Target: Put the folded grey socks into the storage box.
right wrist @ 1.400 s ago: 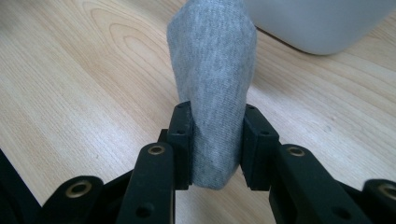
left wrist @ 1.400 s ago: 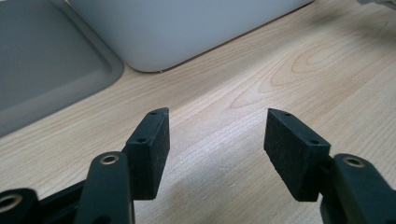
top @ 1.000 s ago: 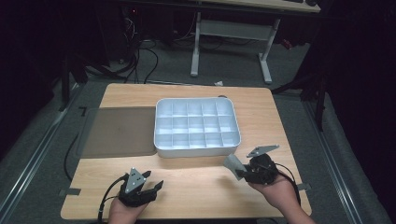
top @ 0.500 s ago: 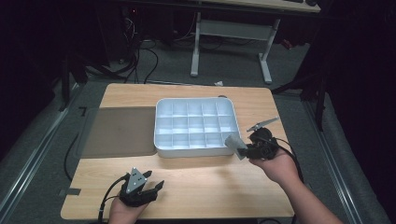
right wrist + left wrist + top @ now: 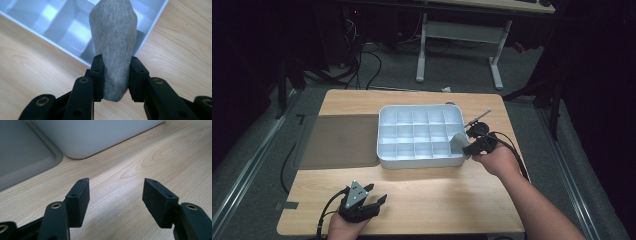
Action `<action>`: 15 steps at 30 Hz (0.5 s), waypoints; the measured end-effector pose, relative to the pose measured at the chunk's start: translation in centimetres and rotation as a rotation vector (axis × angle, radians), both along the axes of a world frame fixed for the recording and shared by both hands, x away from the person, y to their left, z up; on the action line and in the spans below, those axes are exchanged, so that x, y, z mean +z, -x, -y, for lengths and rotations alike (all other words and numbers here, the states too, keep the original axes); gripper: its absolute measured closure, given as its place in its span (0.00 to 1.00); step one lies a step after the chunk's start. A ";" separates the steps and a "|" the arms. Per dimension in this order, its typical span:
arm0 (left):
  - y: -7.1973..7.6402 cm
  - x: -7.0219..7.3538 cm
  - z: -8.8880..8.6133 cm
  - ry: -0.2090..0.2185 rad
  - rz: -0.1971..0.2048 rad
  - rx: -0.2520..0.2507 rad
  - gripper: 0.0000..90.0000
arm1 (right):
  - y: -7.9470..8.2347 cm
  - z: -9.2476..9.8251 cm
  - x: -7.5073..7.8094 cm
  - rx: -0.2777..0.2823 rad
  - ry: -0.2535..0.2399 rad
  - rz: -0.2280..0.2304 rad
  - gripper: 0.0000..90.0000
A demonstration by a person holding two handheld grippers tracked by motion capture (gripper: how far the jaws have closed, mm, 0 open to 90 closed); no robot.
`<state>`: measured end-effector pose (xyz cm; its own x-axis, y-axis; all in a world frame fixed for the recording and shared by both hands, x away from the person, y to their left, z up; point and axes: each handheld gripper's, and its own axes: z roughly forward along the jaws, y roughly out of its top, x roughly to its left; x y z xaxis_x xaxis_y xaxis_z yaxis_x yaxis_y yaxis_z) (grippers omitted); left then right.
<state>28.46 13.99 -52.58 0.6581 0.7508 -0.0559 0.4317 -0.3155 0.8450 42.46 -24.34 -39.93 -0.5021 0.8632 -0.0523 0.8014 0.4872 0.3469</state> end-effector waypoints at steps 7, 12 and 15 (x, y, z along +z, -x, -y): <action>-0.1 0.0 -0.1 0.001 -0.004 -0.003 0.44 | -1.8 -0.8 -0.5 -0.043 0.051 -0.046 0.78; -0.3 0.0 -0.3 0.008 -0.009 0.000 0.44 | -2.9 -1.6 -1.3 -0.042 0.075 -0.088 0.78; -0.3 0.0 -0.3 0.013 -0.008 0.001 0.44 | -3.2 -1.9 -1.7 -0.043 0.087 -0.107 0.78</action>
